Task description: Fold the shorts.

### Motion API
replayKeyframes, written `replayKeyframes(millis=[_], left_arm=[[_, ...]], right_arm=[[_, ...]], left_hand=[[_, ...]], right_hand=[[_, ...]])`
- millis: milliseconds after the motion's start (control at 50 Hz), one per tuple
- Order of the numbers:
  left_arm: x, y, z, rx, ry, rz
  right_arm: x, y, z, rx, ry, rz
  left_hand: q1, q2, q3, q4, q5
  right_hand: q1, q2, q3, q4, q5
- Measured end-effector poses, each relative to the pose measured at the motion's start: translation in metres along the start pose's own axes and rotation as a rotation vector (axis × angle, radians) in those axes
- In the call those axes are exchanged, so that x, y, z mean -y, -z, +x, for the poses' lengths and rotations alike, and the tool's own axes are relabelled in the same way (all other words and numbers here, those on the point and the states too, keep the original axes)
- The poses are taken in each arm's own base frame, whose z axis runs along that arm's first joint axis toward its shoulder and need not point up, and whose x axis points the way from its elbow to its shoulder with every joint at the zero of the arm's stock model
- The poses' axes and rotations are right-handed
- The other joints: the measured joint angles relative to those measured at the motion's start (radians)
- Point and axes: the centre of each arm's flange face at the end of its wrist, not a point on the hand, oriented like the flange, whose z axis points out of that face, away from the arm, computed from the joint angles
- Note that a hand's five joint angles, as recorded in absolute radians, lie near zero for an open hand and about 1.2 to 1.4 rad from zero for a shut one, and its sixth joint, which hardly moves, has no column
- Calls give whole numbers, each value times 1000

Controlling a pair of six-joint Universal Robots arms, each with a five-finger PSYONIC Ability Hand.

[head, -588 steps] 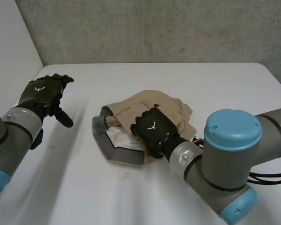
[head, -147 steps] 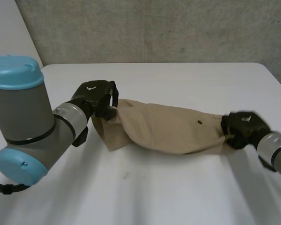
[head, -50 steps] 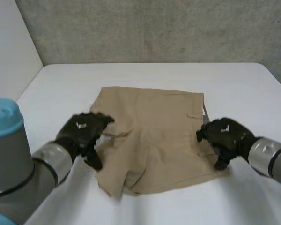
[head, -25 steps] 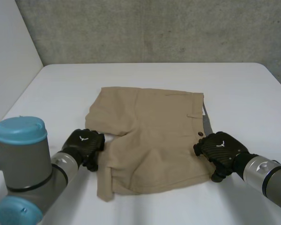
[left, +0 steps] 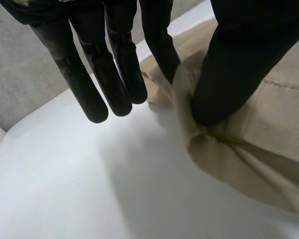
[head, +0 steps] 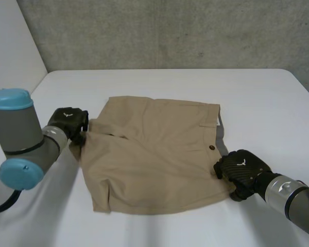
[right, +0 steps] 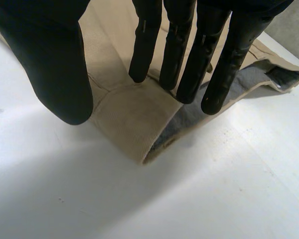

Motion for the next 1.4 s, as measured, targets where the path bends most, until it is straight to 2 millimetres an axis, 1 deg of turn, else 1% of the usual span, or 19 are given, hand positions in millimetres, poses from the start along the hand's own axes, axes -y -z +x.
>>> replayKeyframes(millis=[40, 80, 120, 140, 200, 360, 380, 440, 480, 500, 520, 580, 620, 700, 900, 980, 1160, 1260, 1400], left_arm=[[-2, -4, 2, -7, -34, -14], [-5, -6, 5, -21, -75, -33], [-7, -6, 8, -32, -100, -44], [-6, -3, 10, -40, -117, -44], [0, 6, 15, -55, -137, -35], [34, 50, 18, -69, -124, 56], [40, 67, 19, -72, -101, 77], [44, 89, 21, -79, -56, 93], [43, 100, 22, -84, -29, 95], [43, 100, 22, -84, -29, 95], [39, 117, 24, -94, 31, 88], [30, 131, 27, -106, 111, 64], [27, 134, 28, -109, 134, 55], [13, 145, 36, -132, 237, 2], [-9, 145, 66, -207, 246, -78], [-19, 137, 77, -185, 216, -86], [-33, 120, 74, -48, 142, -95], [-32, 121, 70, -31, 64, -89], [-27, 129, 67, -50, -197, -68]], right_arm=[[0, 0, 0, -1, 0, 1], [0, 0, 0, -4, -1, 3], [0, 0, 0, -6, -1, 5], [0, 0, 0, -7, -1, 5], [1, 1, 1, -11, 0, 7], [2, 1, 1, -13, 2, 9], [2, 2, 1, -12, 2, 9], [2, 2, 0, -12, 2, 9], [2, 2, 0, -13, 2, 10], [2, 2, 0, -13, 2, 10], [3, 2, 0, -12, 3, 10], [3, 3, -1, -9, 5, 11], [3, 3, -2, -8, 5, 11], [3, 4, -9, 11, 11, 11], [1, 6, -19, 37, 15, 9], [1, 5, -19, 36, 16, 10], [-1, 4, -18, 19, 24, 16], [-2, 2, -14, -12, 31, 11], [-3, 1, -10, -56, 40, -2]], left_hand=[[-28, -24, -25, -26, -26], [-218, -187, -189, -192, -190], [-265, -234, -235, -238, -236], [-464, -434, -427, -432, -433], [-586, -567, -567, -572, -573], [-590, -579, -587, -587, -587], [-573, -561, -570, -567, -567], [-553, -545, -550, -547, -547], [-551, -541, -545, -544, -542], [-551, -541, -545, -544, -542], [-551, -538, -544, -541, -541], [-508, -498, -503, -501, -498], [-489, -481, -486, -484, -482], [-484, -472, -476, -473, -469], [-484, -472, -476, -473, -469], [-483, -469, -475, -473, -468], [-406, -401, -404, -396, -398], [-411, -403, -407, -403, -406], [-430, -426, -429, -437, -444]], right_hand=[[2, 0, 0, 0, 0], [8, 0, 0, 0, 0], [10, 0, 0, 0, 0], [10, 0, 0, 0, 0], [14, 0, 0, 0, 0], [19, 0, 0, 0, 0], [19, 0, 0, 0, 0], [19, 0, 0, 0, 0], [19, 0, 0, 0, 0], [19, 0, 0, 0, 0], [19, 0, 0, 0, 0], [19, 0, 0, 0, 0], [19, 0, 0, 0, 0], [19, 0, 0, 0, 0], [19, 0, 2, 1, 0], [28, 23, 19, 21, 23], [74, 92, 94, 95, 96], [89, 117, 127, 127, 128], [107, 155, 165, 168, 158]])
